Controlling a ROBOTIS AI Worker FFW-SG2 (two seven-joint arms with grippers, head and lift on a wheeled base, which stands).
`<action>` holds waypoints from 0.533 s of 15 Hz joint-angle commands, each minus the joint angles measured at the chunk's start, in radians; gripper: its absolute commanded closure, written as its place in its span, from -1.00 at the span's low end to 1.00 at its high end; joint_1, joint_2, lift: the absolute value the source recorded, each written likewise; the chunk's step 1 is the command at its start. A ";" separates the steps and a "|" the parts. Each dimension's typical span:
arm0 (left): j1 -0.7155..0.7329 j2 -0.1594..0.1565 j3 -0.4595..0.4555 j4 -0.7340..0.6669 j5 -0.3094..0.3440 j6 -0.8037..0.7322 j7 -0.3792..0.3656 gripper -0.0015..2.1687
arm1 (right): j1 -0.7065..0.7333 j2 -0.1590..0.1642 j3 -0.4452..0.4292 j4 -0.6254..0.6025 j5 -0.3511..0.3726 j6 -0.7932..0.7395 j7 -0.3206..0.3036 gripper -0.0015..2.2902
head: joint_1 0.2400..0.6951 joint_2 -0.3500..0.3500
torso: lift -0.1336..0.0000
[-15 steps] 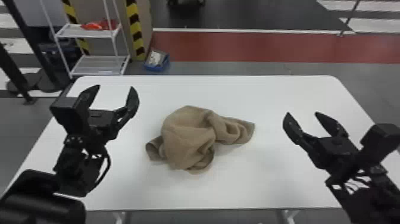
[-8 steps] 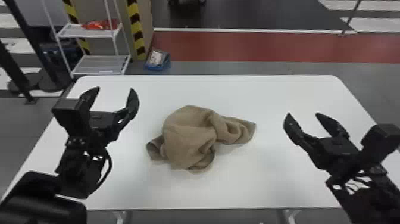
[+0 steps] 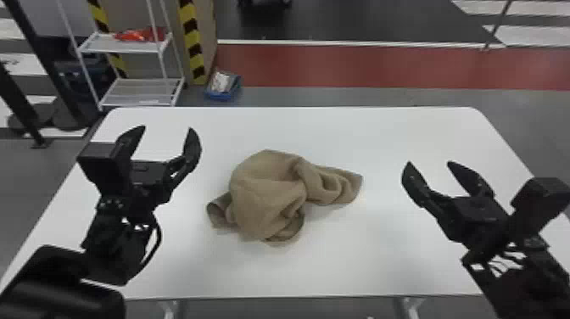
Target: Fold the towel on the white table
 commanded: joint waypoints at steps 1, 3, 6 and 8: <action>0.000 0.000 -0.002 0.003 0.000 0.000 0.000 -0.87 | 0.000 0.000 0.008 -0.003 0.007 0.013 0.000 -0.86 | 1.00 -0.05 | -0.80; 0.000 -0.001 -0.007 0.008 0.000 0.000 0.000 -0.87 | -0.006 0.000 0.042 -0.003 0.014 0.026 0.000 -0.83 | 1.00 -0.04 | -0.80; -0.006 -0.004 -0.025 0.026 -0.003 -0.003 -0.003 -0.87 | -0.028 0.002 0.182 0.038 0.106 0.023 0.006 -0.83 | 1.00 0.04 | -0.80; -0.008 -0.004 -0.034 0.027 -0.006 -0.003 -0.005 -0.87 | -0.060 0.003 0.243 0.080 0.125 0.007 0.002 -0.83 | 1.00 0.14 | -0.80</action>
